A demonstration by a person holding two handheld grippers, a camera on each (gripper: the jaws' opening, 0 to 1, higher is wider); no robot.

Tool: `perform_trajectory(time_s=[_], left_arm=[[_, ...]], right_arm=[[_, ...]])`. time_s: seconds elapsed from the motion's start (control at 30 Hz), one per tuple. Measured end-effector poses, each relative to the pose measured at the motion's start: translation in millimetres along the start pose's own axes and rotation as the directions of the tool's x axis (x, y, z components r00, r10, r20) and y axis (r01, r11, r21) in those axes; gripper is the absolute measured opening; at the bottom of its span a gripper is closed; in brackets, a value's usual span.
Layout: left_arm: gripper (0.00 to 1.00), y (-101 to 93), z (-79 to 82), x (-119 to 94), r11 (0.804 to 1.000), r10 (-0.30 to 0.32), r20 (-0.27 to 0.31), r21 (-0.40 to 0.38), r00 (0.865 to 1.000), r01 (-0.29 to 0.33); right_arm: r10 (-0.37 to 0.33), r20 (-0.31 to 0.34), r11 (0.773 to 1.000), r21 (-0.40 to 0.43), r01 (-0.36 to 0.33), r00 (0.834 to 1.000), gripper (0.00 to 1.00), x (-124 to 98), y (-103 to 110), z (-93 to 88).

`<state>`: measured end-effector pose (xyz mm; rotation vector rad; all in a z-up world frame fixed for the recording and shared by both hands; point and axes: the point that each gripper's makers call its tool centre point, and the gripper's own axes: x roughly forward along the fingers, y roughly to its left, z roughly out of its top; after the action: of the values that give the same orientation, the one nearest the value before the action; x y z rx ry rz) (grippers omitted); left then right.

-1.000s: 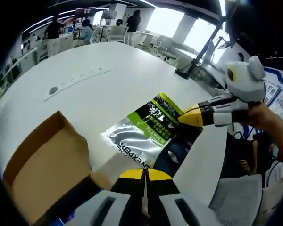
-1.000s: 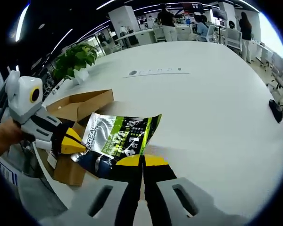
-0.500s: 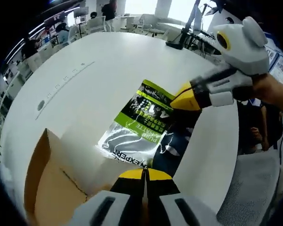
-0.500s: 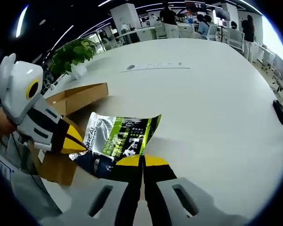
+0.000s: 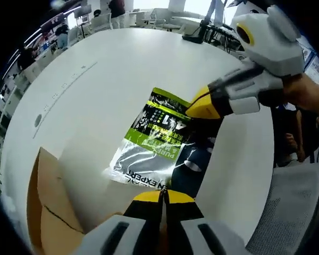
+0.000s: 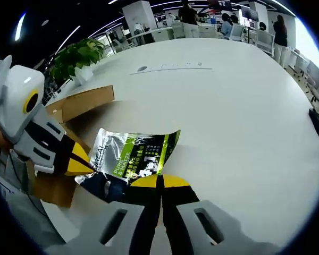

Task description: Operate the shoe box by opening the lid, removing the specified soft item, and placing it in the target area until the item is outside and the box remains undamaged.

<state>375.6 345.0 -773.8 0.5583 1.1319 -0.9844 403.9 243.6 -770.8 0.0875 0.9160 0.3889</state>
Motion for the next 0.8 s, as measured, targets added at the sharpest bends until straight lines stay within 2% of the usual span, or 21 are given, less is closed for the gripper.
perform_trajectory(time_s=[0.2,0.33,0.57,0.8], left_arm=[[0.03,0.3,-3.1,3,0.998,0.031,-0.019,0.055,0.999,-0.03],[0.12,-2.9,-2.8,-2,0.994,0.028,-0.009,0.103,1.0,-0.027],[0.13,2.0,6.7,-17,0.999,0.02,0.062,0.035,0.998,-0.022],[0.15,3.8,6.9,-27,1.0,0.014,0.095,-0.004,0.995,-0.014]], right_arm=[[-0.021,0.007,0.999,0.031,0.021,1.0,0.0,2,-3,-1.4],[-0.041,0.006,0.996,0.075,0.04,0.999,0.0,2,-8,-2.7],[-0.035,0.0,0.996,0.08,0.035,0.999,0.0,6,-2,-5.8],[-0.054,-0.008,0.997,0.05,0.054,0.999,0.0,8,-2,-8.7]])
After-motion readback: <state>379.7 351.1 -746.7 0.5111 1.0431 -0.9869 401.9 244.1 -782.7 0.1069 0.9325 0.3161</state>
